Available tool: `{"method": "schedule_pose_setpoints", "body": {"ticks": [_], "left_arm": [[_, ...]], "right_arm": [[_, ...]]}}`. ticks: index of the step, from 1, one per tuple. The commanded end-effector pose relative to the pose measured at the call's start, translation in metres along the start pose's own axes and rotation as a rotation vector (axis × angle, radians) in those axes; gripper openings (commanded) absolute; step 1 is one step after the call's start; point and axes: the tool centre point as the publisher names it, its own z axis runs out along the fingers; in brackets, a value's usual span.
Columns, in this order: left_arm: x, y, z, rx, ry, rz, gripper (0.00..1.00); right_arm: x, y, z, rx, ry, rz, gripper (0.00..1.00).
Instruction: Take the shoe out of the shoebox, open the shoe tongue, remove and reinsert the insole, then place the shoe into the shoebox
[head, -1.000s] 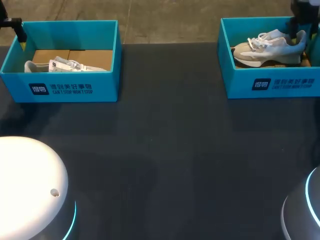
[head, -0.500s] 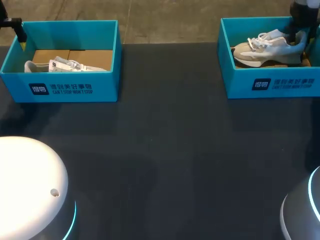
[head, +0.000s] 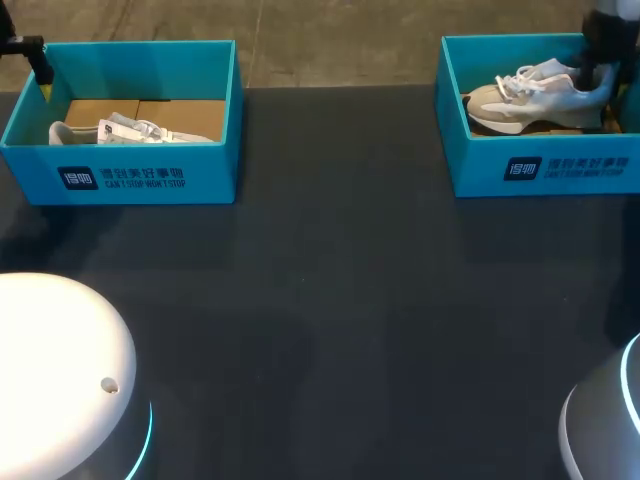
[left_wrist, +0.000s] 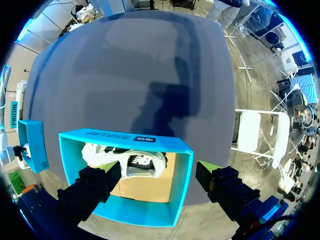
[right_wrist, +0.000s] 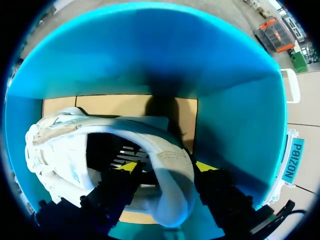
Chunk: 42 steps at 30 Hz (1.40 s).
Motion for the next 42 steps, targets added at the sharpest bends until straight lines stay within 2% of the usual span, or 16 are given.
{"method": "schedule_pose_setpoints", "body": {"ticks": [1,3,4,5,13,23,33,38,42], "left_arm": [[0.000,0.000,0.000,-0.001,0.003,0.000,1.00],[0.000,0.000,0.000,-0.001,0.003,0.000,1.00],[0.000,0.000,0.000,-0.001,0.003,0.000,1.00],[0.000,0.000,0.000,-0.001,0.003,0.000,1.00],[0.000,0.000,0.000,-0.001,0.003,0.000,1.00],[0.000,0.000,0.000,-0.001,0.003,0.000,1.00],[0.000,0.000,0.000,-0.001,0.003,0.000,1.00],[0.000,0.000,0.000,-0.001,0.003,0.000,1.00],[0.000,0.000,0.000,-0.001,0.003,0.000,1.00]], "right_arm": [[-0.003,0.011,0.009,0.112,0.011,-0.002,0.40],[-0.003,0.011,0.009,0.115,0.013,-0.002,0.28],[-0.003,0.011,0.009,0.116,0.014,-0.001,0.06],[-0.003,0.011,0.009,0.115,0.016,0.000,0.00],[-0.005,0.010,-0.006,0.091,0.012,0.017,0.00],[-0.014,0.005,-0.049,0.051,-0.030,0.061,0.00],[-0.024,-0.005,-0.126,-0.027,-0.077,0.139,0.00],[-0.025,-0.018,-0.165,-0.068,-0.092,0.169,0.00],[-0.023,-0.036,-0.198,-0.094,-0.108,0.199,0.00]]}}
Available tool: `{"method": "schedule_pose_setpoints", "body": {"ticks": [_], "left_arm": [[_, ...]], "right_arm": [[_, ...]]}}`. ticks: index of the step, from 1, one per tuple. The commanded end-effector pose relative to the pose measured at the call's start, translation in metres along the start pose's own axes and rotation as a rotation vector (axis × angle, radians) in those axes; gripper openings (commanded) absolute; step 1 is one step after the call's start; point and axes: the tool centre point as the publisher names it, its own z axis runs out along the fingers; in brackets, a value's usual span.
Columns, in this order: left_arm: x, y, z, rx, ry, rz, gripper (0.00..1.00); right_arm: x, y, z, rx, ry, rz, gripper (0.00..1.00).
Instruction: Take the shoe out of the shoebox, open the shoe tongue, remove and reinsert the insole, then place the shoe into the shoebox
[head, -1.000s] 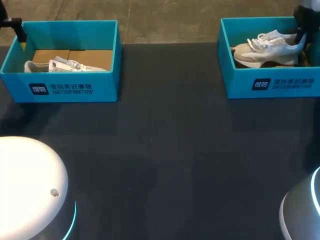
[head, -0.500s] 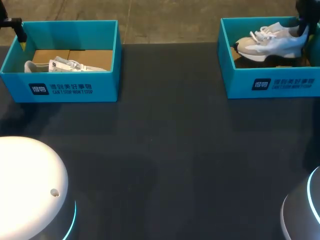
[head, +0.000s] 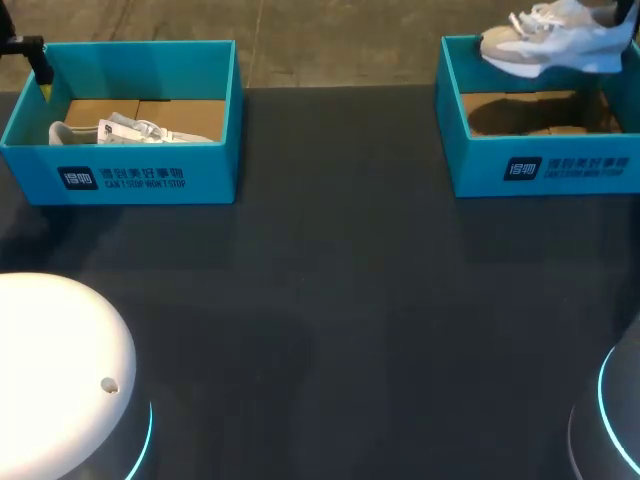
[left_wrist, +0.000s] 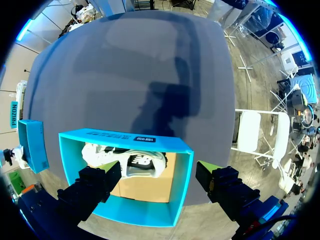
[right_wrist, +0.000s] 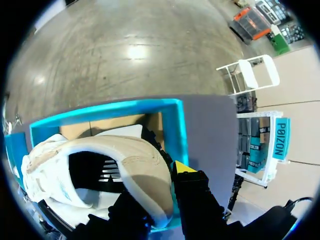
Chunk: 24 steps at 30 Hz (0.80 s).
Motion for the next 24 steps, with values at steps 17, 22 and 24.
{"method": "schedule_pose_setpoints", "body": {"ticks": [17,22,24], "left_arm": [[0.000,0.000,0.000,-0.001,0.003,0.000,1.00],[0.000,0.000,0.000,-0.001,0.003,0.000,1.00],[0.000,0.000,0.000,-0.001,0.003,0.000,1.00]], "right_arm": [[0.025,-0.184,-0.151,-0.149,0.000,0.129,0.00],[0.044,-0.225,-0.164,-0.183,0.009,0.133,0.00],[0.051,-0.240,-0.168,-0.201,0.008,0.132,0.00]]}}
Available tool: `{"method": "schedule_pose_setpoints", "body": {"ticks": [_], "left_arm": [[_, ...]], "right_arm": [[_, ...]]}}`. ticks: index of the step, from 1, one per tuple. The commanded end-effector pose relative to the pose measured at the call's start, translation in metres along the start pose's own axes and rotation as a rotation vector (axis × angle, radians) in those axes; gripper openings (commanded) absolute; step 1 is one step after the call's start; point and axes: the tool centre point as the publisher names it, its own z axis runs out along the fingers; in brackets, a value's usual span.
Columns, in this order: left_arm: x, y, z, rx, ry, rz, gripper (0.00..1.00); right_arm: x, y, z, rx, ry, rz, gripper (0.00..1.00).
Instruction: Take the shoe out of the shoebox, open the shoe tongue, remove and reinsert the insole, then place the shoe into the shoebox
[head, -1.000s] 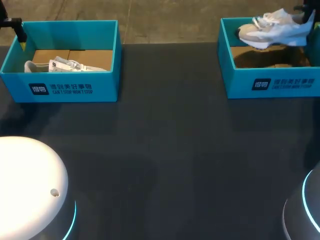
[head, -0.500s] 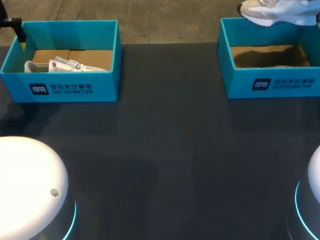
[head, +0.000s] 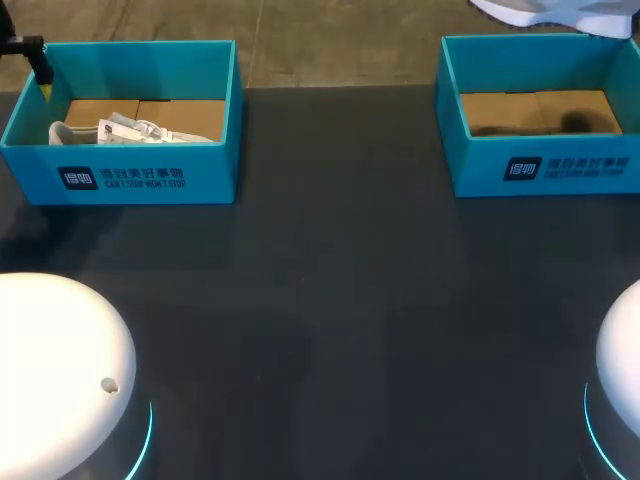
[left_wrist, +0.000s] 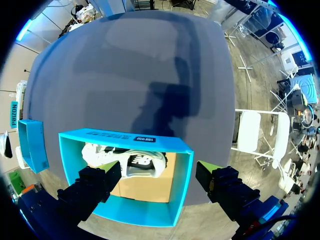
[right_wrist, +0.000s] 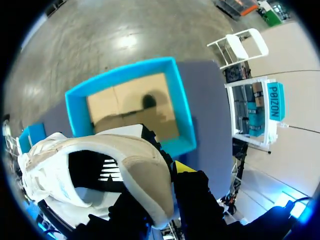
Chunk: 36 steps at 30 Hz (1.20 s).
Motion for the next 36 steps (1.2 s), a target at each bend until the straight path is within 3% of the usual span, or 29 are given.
{"method": "schedule_pose_setpoints", "body": {"ticks": [1,9,20,36], "left_arm": [[0.000,0.000,0.000,-0.001,0.003,0.000,1.00],[0.000,0.000,0.000,-0.001,0.003,0.000,1.00],[0.000,0.000,0.000,-0.001,0.003,0.000,1.00],[0.000,0.000,0.000,-0.001,0.003,0.000,1.00]], "right_arm": [[0.009,-0.113,-0.001,-0.389,-0.002,-0.001,0.00],[0.038,-0.172,0.011,-0.481,-0.002,-0.009,0.00],[0.058,-0.212,0.024,-0.533,0.102,0.023,0.00],[0.060,-0.214,0.021,-0.537,0.116,0.024,0.00]]}}
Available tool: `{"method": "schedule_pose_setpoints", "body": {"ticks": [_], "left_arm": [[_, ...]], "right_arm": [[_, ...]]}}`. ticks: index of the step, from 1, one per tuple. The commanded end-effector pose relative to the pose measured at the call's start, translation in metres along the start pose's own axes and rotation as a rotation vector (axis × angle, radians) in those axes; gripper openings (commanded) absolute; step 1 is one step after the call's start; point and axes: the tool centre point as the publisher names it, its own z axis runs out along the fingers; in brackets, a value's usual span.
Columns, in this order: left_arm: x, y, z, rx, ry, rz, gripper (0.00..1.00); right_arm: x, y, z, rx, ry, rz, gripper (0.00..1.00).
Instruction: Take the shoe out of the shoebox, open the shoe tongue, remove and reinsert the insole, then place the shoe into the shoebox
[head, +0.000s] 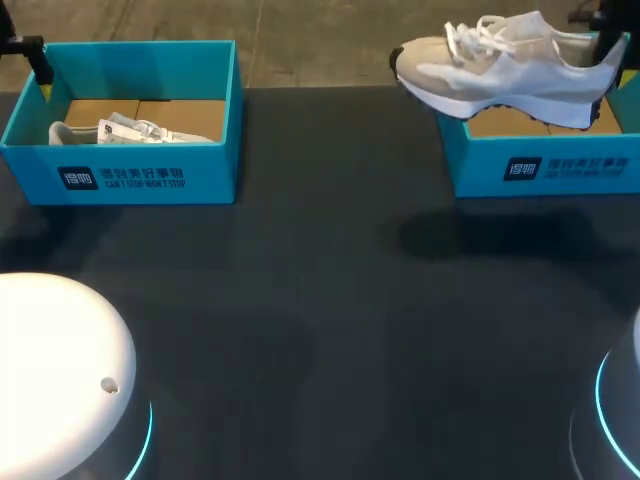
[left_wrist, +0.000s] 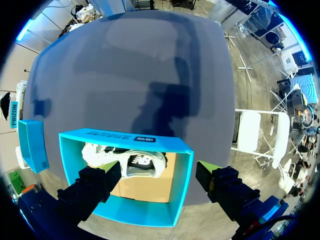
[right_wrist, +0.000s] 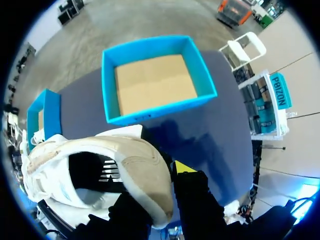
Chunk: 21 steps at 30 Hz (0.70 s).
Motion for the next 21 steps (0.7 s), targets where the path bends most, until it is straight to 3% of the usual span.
{"method": "schedule_pose_setpoints", "body": {"ticks": [1,8,21], "left_arm": [[0.000,0.000,0.000,-0.001,0.003,0.000,1.00],[0.000,0.000,0.000,-0.001,0.003,0.000,1.00],[0.000,0.000,0.000,-0.001,0.003,0.000,1.00]], "right_arm": [[0.004,-0.008,-0.005,-0.283,0.022,0.006,0.00],[0.046,-0.039,0.017,-0.197,0.015,-0.032,0.00],[0.093,-0.104,0.059,-0.164,0.007,-0.013,0.00]]}}
